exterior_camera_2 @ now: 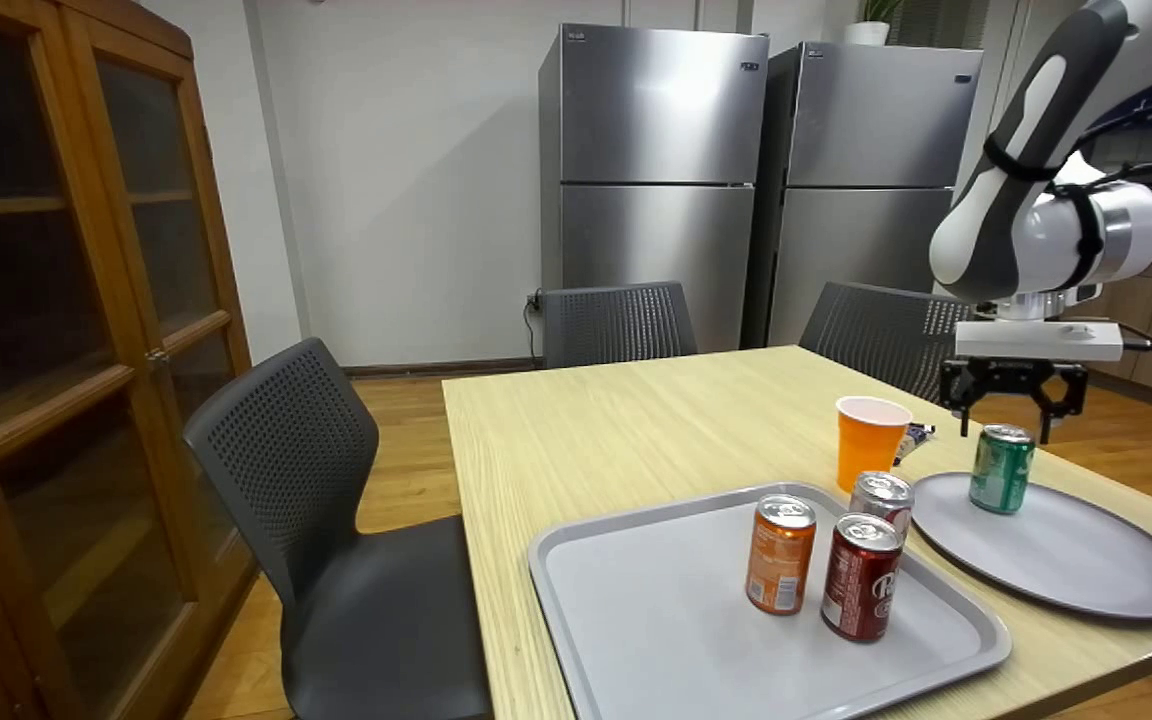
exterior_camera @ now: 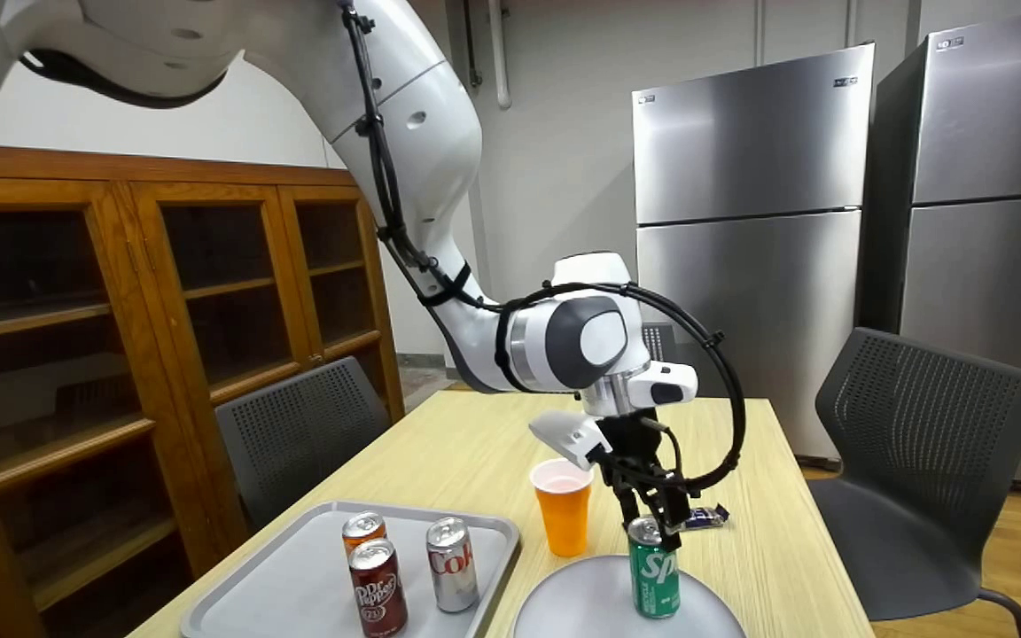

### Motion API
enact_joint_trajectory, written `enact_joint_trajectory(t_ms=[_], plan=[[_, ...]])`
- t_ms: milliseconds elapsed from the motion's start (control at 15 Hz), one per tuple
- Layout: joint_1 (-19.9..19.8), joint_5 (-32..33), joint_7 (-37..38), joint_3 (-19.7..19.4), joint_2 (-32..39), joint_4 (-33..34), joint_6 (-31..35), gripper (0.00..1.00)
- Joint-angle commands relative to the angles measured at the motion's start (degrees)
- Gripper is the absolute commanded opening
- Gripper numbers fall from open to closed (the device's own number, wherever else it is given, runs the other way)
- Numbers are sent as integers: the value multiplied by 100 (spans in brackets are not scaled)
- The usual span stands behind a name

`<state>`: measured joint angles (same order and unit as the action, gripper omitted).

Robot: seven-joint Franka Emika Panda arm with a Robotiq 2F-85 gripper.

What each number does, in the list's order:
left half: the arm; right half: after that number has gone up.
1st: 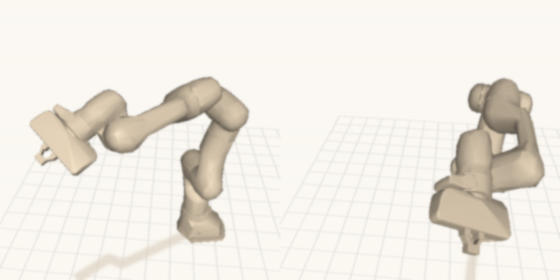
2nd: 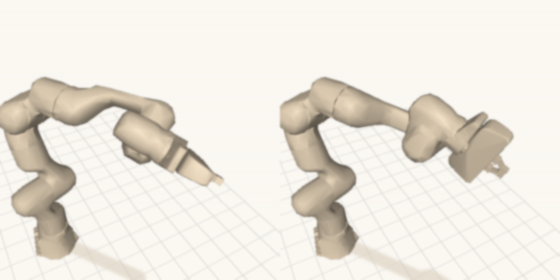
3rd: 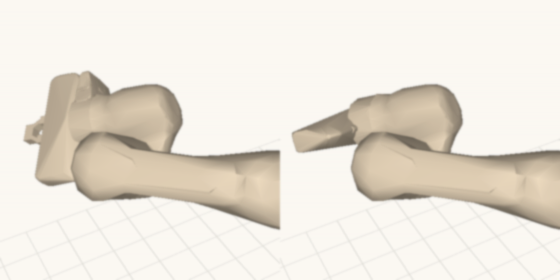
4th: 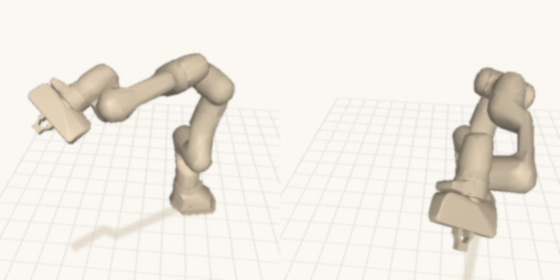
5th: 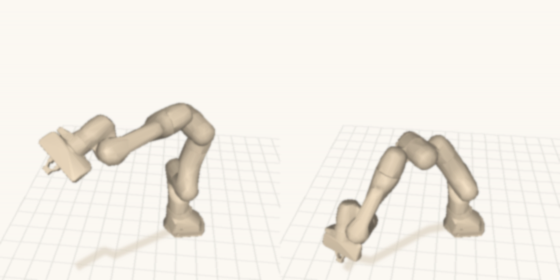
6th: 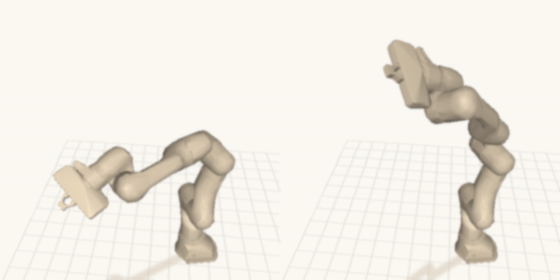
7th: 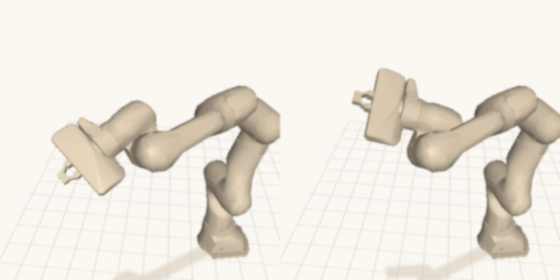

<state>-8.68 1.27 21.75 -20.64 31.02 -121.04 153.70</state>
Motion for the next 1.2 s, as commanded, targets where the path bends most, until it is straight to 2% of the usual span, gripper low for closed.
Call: enact_joint_trajectory(t_ms=[0,600,1133], plan=[[-118,-96,-212,82,-113,122,-198,100],[129,54,-32,-19,-555,-153,-4,100],[735,443,344,-127,-1298,-910,223,100]])
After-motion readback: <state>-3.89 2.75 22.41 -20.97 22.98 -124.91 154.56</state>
